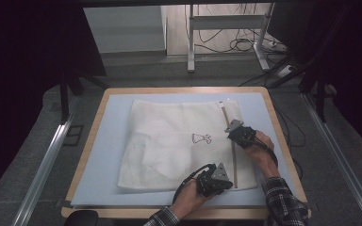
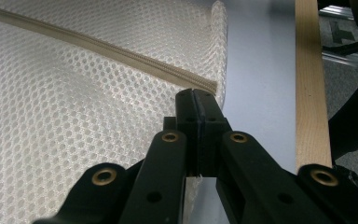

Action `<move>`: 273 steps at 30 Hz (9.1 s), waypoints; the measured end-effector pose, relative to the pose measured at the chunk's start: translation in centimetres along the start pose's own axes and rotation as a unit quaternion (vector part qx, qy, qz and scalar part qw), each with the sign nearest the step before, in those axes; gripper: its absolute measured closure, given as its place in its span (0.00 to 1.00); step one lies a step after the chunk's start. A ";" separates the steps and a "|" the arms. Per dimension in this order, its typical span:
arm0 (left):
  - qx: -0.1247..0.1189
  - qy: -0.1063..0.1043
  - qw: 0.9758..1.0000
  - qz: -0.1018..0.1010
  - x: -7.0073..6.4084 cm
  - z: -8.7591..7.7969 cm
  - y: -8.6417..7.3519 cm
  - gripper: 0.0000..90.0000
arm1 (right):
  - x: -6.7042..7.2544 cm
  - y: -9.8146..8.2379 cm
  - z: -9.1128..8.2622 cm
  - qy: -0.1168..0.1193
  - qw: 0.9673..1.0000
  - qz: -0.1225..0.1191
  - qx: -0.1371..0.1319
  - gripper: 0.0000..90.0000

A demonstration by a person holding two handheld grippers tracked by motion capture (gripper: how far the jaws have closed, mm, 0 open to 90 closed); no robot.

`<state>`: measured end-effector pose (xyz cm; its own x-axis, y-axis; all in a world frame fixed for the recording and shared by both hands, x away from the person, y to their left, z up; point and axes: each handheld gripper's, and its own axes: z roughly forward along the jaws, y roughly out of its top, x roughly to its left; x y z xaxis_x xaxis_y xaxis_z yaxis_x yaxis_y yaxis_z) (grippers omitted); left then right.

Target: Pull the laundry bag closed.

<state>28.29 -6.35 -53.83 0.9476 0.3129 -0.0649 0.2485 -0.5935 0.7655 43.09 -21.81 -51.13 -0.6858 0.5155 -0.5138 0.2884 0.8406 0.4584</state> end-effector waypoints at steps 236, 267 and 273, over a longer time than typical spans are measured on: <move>-0.001 0.036 0.998 -0.056 1.9 -9.2 -3.4 0.04 | -5.2 4.1 0.3 0.147 0.960 0.222 -0.087 0.05; 0.008 0.090 0.993 -0.071 3.1 -12.2 -6.4 0.02 | 0.0 2.0 -3.0 0.156 0.963 0.193 -0.104 0.03; 0.002 0.093 0.993 -0.077 3.3 -13.1 -6.8 0.02 | 0.8 1.7 -4.1 0.154 0.965 0.182 -0.110 0.03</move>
<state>27.12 8.42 -50.86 0.8451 0.5312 -0.0609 0.3884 -0.5316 0.7527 40.31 -20.66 -47.83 -0.7412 0.6681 -0.0653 0.4227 0.5402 0.7277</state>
